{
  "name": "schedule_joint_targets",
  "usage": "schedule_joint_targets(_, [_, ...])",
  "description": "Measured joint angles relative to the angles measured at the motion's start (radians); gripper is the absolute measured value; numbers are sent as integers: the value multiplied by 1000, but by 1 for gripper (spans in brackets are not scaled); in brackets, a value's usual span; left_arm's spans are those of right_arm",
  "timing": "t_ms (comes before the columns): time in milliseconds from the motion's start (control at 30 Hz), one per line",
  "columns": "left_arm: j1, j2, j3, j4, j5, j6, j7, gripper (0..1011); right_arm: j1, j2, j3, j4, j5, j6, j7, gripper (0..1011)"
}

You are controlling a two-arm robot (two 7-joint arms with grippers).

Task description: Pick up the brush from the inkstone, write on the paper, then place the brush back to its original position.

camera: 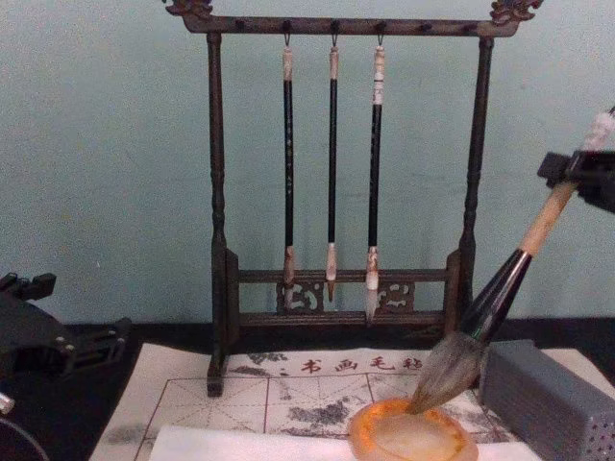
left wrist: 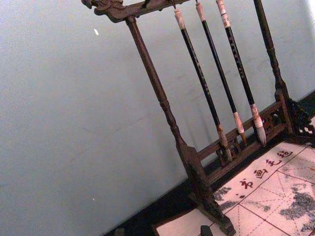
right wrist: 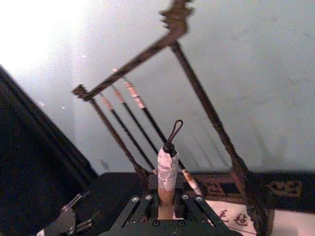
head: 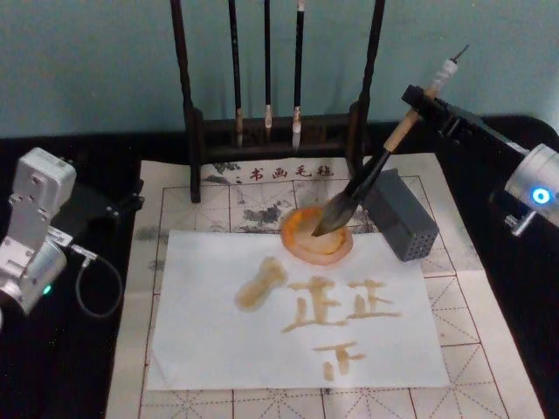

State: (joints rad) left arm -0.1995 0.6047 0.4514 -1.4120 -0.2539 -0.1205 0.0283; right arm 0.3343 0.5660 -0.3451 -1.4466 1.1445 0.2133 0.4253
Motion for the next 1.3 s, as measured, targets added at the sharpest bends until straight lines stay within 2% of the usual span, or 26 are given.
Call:
schedule_joint_targets(133, [0,0,0,0,0,0,0,1001,21,-23,-6,31,30,25,-47,189])
schedule_joint_targets(333, [0,0,0,0,0,0,0,1001,46,-61,-7,78,91,68,-152,189])
schedule_joint_targets(733, [0,0,0,0,0,0,0,1001,66,-95,-7,124,164,83,-271,189])
schedule_joint_targets(1300, [0,0,0,0,0,0,0,1001,77,-108,-29,148,229,89,-351,189])
